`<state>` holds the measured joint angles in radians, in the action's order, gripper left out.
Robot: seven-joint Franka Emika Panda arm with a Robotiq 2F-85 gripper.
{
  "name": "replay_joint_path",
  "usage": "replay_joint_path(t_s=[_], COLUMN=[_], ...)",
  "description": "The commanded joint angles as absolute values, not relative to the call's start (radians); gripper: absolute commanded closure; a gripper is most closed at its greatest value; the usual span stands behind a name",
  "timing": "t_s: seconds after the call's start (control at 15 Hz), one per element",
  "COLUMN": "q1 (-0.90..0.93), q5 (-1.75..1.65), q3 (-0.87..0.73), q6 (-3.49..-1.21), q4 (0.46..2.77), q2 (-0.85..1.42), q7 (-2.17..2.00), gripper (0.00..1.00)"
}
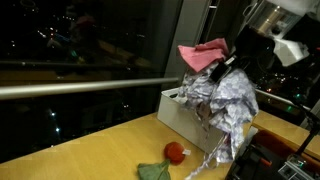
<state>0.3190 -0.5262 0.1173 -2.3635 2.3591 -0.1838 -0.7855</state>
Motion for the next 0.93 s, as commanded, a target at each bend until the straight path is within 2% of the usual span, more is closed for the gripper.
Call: replay_joint_path(t_s=[0.0,0.4,0.87], q1=[0.202,0.037,-0.044], q5=[-0.502,-0.496,-0.509], q3=[0.144,0.128,0.109], q6=[-2.273,-2.219,-2.096], q4=[2.374,2.253,1.905], q2=[-0.363,-0.428,-0.326], q7=[-0.675,-0.488,-0.307], gripper=[1.0,1.0,1.0])
